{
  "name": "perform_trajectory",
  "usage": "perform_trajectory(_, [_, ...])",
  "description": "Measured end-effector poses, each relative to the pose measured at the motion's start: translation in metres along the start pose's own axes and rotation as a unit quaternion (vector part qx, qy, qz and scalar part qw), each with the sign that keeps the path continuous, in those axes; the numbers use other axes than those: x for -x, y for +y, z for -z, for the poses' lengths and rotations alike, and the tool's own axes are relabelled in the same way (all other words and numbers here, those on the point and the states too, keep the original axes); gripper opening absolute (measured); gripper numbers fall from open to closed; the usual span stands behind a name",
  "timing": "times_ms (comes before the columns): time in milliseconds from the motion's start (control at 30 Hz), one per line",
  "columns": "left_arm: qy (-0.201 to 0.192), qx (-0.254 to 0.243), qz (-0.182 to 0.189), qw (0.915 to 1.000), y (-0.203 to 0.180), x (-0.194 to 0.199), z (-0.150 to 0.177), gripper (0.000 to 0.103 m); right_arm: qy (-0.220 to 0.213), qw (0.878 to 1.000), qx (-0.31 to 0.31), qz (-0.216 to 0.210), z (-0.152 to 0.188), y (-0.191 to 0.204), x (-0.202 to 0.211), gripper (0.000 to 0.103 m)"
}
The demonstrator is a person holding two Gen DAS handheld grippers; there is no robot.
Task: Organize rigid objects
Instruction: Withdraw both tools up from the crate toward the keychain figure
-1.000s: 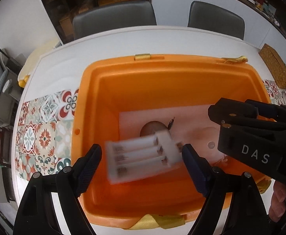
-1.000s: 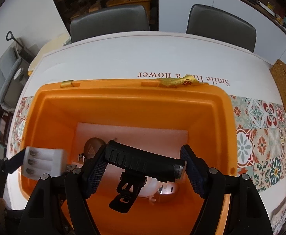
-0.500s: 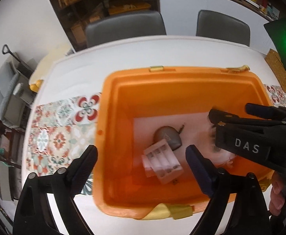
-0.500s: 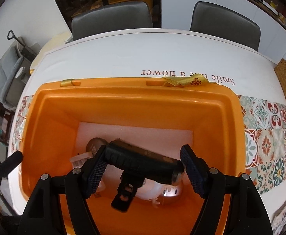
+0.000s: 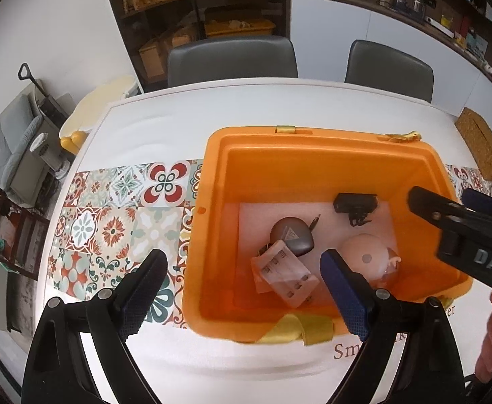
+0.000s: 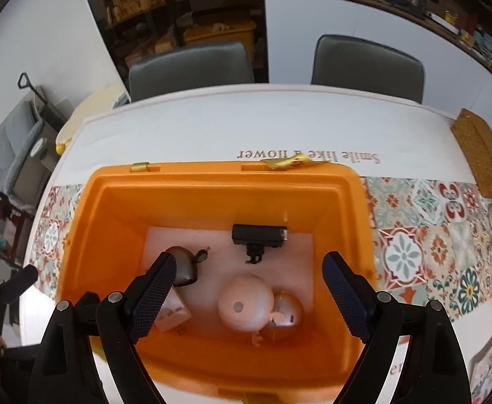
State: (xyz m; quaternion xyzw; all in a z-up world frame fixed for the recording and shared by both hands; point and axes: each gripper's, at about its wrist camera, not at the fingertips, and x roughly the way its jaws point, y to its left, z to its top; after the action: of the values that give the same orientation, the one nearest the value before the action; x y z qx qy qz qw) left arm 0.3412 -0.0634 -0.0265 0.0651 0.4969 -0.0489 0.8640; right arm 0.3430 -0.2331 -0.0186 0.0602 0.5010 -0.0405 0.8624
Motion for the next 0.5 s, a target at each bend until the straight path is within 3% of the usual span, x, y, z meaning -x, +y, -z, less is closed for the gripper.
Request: perform_trajectory(500, [-0.029, 0.000, 0.020, 0.9994, -0.011, 0.038, 0.026, 0.094, -0.063, 0.997, -0.050, 0.014, 0.051, -0.035, 0.068, 0.089])
